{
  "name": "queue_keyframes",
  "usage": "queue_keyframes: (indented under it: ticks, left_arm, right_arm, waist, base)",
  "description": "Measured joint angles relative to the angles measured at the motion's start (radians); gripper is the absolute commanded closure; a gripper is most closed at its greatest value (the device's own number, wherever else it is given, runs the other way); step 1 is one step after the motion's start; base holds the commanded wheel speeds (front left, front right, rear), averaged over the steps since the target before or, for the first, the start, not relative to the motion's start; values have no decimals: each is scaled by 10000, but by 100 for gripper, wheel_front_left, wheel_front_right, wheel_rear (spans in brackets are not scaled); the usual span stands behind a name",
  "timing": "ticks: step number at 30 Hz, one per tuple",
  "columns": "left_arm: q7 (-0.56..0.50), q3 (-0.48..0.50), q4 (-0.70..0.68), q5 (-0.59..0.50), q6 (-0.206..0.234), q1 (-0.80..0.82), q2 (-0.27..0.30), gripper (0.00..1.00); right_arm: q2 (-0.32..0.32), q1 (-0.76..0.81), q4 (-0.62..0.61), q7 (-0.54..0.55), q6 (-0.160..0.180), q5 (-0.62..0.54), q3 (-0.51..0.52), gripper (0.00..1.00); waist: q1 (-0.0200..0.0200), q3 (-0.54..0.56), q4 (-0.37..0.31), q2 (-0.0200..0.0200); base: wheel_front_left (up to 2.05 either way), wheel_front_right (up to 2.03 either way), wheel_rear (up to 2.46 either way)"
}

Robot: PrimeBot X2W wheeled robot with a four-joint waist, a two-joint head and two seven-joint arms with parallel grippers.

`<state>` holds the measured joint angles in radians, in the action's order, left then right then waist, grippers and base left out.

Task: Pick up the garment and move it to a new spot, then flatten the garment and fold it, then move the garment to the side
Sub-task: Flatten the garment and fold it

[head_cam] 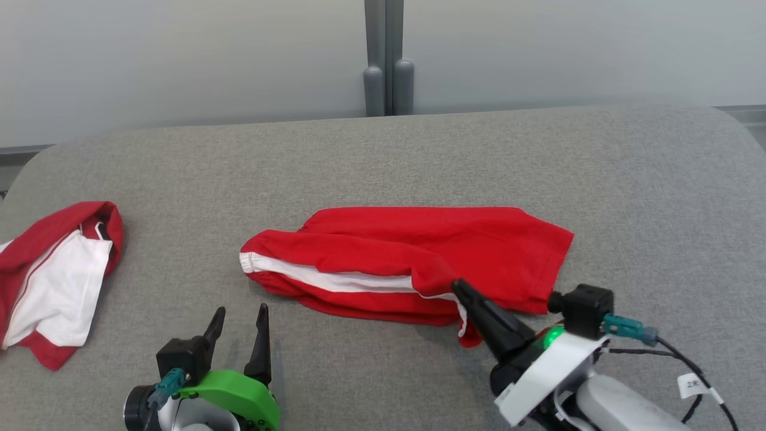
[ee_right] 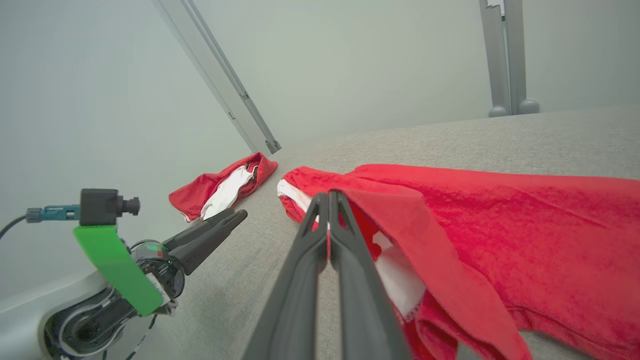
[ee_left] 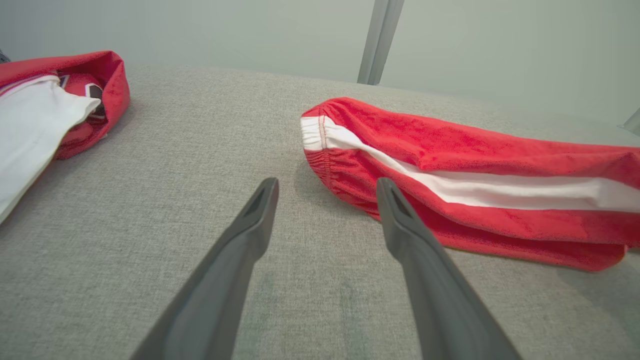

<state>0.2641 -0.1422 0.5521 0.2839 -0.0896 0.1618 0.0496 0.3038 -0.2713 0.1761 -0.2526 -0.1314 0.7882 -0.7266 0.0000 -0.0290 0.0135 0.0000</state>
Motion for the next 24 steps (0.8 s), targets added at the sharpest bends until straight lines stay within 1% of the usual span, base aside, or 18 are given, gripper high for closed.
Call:
queue_keyframes:
  ticks: [3, 4, 6, 8, 14, 20, 21, 22, 23, 24]
  left_arm:
    - [0, -84, 8, -42, -46, -47, -2, 0]
    - [0, -123, -2, -42, -65, -47, -4, 0]
    - [0, -234, 13, -42, -82, -40, -8, 0]
    - [0, -322, 35, -46, -123, 8, -6, 0]
    - [2, -627, 75, -73, -163, 409, -8, 0]
    - [2, -775, 69, -71, -174, 616, -4, 0]
    - [2, -775, 69, -71, -174, 616, -4, 0]
    - [0, -777, 73, -40, -174, 635, -4, 0]
    - [0, -807, 82, -25, -173, 686, -4, 0]
    - [0, -811, 90, 33, -167, 720, -6, 0]
  right_arm:
    - [345, 8, 121, -42, 0, 364, 594, 100]
    - [324, 16, 282, -50, 2, 602, 918, 100]
    - [305, -51, 872, -59, 4, 594, 1279, 100]
    - [146, -215, 1584, -84, 4, 593, 1664, 100]
    - [-155, -1290, 3526, -98, 4, -416, 2867, 100]
    - [-337, -2179, 4936, -100, 2, -1503, 3726, 99]
    - [-337, -2179, 4936, -100, 2, -1503, 3726, 80]
    - [-347, -2272, 5189, -102, 2, -1695, 3785, 32]
    - [-389, -2506, 5862, -100, 2, -2000, 3881, 0]
    - [-372, -2614, 6169, -100, 2, -2232, 3931, 0]
  waist:
    - [0, 72, -131, 0]
    - [0, 57, -140, 0]
    - [0, -6, -130, 0]
    - [0, -94, -79, 0]
    - [0, -475, 365, 0]
    - [0, -891, 985, 0]
    - [0, -891, 985, 0]
    - [0, -968, 1075, 0]
    - [0, -1136, 1232, 0]
    - [0, -1212, 1311, 0]
  base:
    - [0, 0, 0]
    - [0, 0, 0]
    - [0, 0, 0]
    - [0, 0, 0]
    - [0, 0, 0]
    - [0, 0, 0]
    - [0, 0, 0]
    - [0, 0, 0]
    - [0, 0, 0]
    - [0, 0, 0]
